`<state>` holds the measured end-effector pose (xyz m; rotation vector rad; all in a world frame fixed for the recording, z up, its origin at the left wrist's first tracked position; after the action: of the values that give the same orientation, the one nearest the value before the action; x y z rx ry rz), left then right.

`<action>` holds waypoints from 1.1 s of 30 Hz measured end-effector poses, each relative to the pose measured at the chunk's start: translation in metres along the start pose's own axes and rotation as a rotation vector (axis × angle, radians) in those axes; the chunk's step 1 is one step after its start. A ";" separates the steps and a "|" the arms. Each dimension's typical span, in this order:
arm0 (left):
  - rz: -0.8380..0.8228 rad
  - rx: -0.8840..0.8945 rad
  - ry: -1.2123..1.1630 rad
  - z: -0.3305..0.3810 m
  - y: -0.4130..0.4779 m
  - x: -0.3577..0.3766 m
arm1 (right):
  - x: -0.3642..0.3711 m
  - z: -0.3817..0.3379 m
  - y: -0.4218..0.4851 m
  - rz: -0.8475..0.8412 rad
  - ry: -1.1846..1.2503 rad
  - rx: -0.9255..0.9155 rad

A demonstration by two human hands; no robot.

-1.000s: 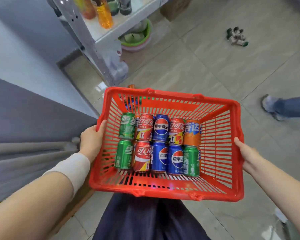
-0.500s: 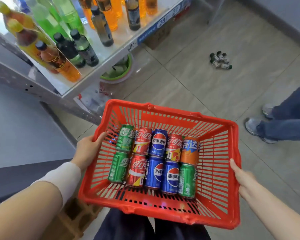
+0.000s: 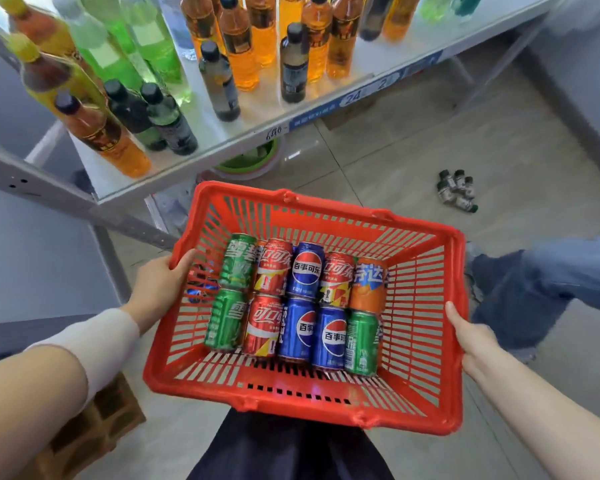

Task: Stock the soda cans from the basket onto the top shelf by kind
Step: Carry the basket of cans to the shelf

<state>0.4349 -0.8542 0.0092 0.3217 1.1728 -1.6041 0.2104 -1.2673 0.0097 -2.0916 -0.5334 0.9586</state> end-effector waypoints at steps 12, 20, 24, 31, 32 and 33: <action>-0.018 -0.198 -0.110 0.032 0.066 0.044 | 0.044 -0.096 0.090 -0.030 -0.069 -0.018; 0.081 -0.358 -0.163 0.035 0.075 0.075 | 0.075 -0.165 0.146 -0.097 -0.311 -0.099; 0.114 -0.433 -0.175 0.026 0.091 0.107 | 0.104 -0.180 0.189 -0.103 -0.398 -0.123; 0.150 -0.536 -0.230 -0.012 0.159 0.187 | 0.163 -0.170 0.330 -0.089 -0.519 -0.180; 0.150 -0.535 -0.211 -0.019 0.170 0.198 | 0.177 -0.173 0.328 -0.099 -0.545 -0.174; 0.152 -0.524 -0.192 -0.026 0.182 0.209 | 0.193 -0.178 0.327 -0.126 -0.568 -0.169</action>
<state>0.4988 -0.9457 -0.2459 -0.0812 1.3317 -1.1173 0.4884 -1.4330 -0.2564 -1.8843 -1.0511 1.4808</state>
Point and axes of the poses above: each hand's wrist, its own y-axis towards the middle knuckle, its own x-axis out of the palm, z = x × y, the point moved 5 cm from there along y, towards the middle knuckle
